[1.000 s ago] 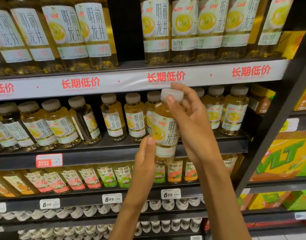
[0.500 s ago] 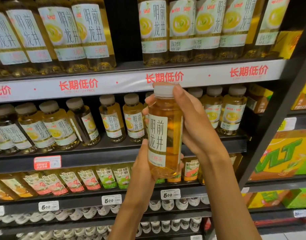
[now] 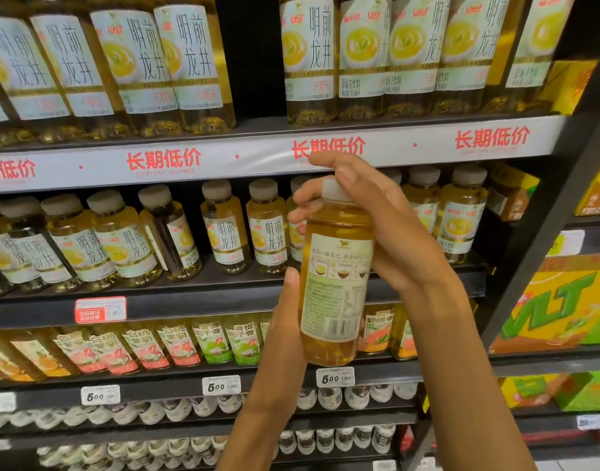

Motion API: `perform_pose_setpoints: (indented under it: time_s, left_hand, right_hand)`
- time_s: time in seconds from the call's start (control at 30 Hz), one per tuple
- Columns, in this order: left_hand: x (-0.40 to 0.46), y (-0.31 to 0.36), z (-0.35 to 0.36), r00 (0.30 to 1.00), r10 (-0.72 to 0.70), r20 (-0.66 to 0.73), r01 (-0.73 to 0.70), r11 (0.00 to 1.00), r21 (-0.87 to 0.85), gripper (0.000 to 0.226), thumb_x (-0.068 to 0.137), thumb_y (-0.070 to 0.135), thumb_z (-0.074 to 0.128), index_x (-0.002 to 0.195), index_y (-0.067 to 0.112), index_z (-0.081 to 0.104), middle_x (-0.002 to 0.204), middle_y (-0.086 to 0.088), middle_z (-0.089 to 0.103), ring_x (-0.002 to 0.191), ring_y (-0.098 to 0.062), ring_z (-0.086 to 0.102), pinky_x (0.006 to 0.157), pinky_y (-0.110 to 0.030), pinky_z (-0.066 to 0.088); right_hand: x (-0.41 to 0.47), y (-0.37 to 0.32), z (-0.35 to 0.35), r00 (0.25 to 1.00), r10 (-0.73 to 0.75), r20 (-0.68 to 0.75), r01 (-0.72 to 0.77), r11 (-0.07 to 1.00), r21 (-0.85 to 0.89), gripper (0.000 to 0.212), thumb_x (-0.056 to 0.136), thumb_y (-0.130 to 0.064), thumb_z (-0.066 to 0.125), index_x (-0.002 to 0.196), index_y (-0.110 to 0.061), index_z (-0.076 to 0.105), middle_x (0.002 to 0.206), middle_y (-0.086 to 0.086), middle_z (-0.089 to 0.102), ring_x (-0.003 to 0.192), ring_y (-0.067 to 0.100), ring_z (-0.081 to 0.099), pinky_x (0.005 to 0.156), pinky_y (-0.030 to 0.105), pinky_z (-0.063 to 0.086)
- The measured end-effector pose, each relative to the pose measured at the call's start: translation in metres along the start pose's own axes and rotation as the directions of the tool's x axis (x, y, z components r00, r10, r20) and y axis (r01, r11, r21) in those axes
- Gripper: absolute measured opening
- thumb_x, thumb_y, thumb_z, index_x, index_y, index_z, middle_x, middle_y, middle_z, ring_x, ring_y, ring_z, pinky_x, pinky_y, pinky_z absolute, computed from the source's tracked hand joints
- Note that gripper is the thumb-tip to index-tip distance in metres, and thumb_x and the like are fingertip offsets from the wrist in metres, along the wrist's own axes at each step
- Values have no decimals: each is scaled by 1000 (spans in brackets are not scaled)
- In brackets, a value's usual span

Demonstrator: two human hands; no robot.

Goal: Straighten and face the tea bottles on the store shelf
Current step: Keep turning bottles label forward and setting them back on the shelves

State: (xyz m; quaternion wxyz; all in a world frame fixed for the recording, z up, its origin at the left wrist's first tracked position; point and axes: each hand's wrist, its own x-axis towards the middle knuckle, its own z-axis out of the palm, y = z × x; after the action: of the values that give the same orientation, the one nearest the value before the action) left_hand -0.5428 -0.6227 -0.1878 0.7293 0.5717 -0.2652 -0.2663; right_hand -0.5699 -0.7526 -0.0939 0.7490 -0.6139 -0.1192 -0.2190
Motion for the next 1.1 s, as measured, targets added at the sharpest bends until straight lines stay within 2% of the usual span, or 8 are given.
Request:
perform_pose_setpoints:
  time_s: [0.07,0.23,0.37,0.47,0.57,0.63,0.93,1.1]
  left_hand:
    - [-1,0,0,999,14,41,-15,1000,3,65,81,73,31,103,28,72,85,-14,72,75,-26,70,70,-33,56]
    - [-3,2,0,996,0,-93,8,996,83,65,74,82,38,122,43,59,129,6,61,119,-11,57,105,-41,42]
    - [-8,6,4,984,14,-177,13,988,155,59,57,90,36,102,56,53,111,34,54,97,27,49,82,-8,44]
    - [-7,8,3,991,30,-127,-20,997,77,72,63,91,40,116,45,58,119,14,65,110,-2,60,98,-31,47]
    - [-7,14,-3,999,9,46,-3,992,-127,77,81,74,37,124,15,60,102,-16,69,87,-26,67,76,-41,55]
    - [-8,14,-6,992,-11,128,29,990,-141,75,87,69,33,119,8,62,91,-19,69,77,-27,67,68,-37,55]
    - [-11,8,-9,997,-16,-71,24,993,114,84,64,91,43,129,40,55,134,9,57,124,-11,53,107,-43,38]
    - [-9,14,-7,996,-47,73,52,997,-64,73,77,79,39,120,25,65,104,-9,72,93,-21,69,78,-34,56]
  right_hand:
    - [-1,2,1,1000,-25,9,25,1000,-16,17,91,-20,50,103,-10,58,82,5,68,79,24,68,77,37,55]
    - [-5,3,4,989,-104,-101,95,991,-93,9,92,-17,55,93,-9,59,78,6,64,74,22,65,76,35,54]
    - [-5,1,10,976,-140,-166,99,967,-236,6,93,-19,60,91,-14,64,85,6,70,77,19,69,77,29,55]
    - [-3,0,7,987,-98,-124,70,975,-213,14,94,-25,58,100,-15,65,93,5,72,87,20,70,83,31,56]
    - [-1,2,3,1000,-6,15,7,1000,-26,27,95,-24,49,116,-12,61,103,8,72,101,25,68,88,35,55]
    - [-1,4,4,998,16,63,-22,996,88,29,98,-21,44,121,-9,58,101,9,71,99,27,68,89,38,55]
    - [-3,5,6,995,-37,-97,29,996,-82,20,91,-22,59,108,-13,66,92,4,74,89,17,70,77,28,56]
    - [-1,4,5,999,24,-35,-22,999,45,27,98,-28,46,111,-13,64,97,5,73,98,23,69,82,33,57]
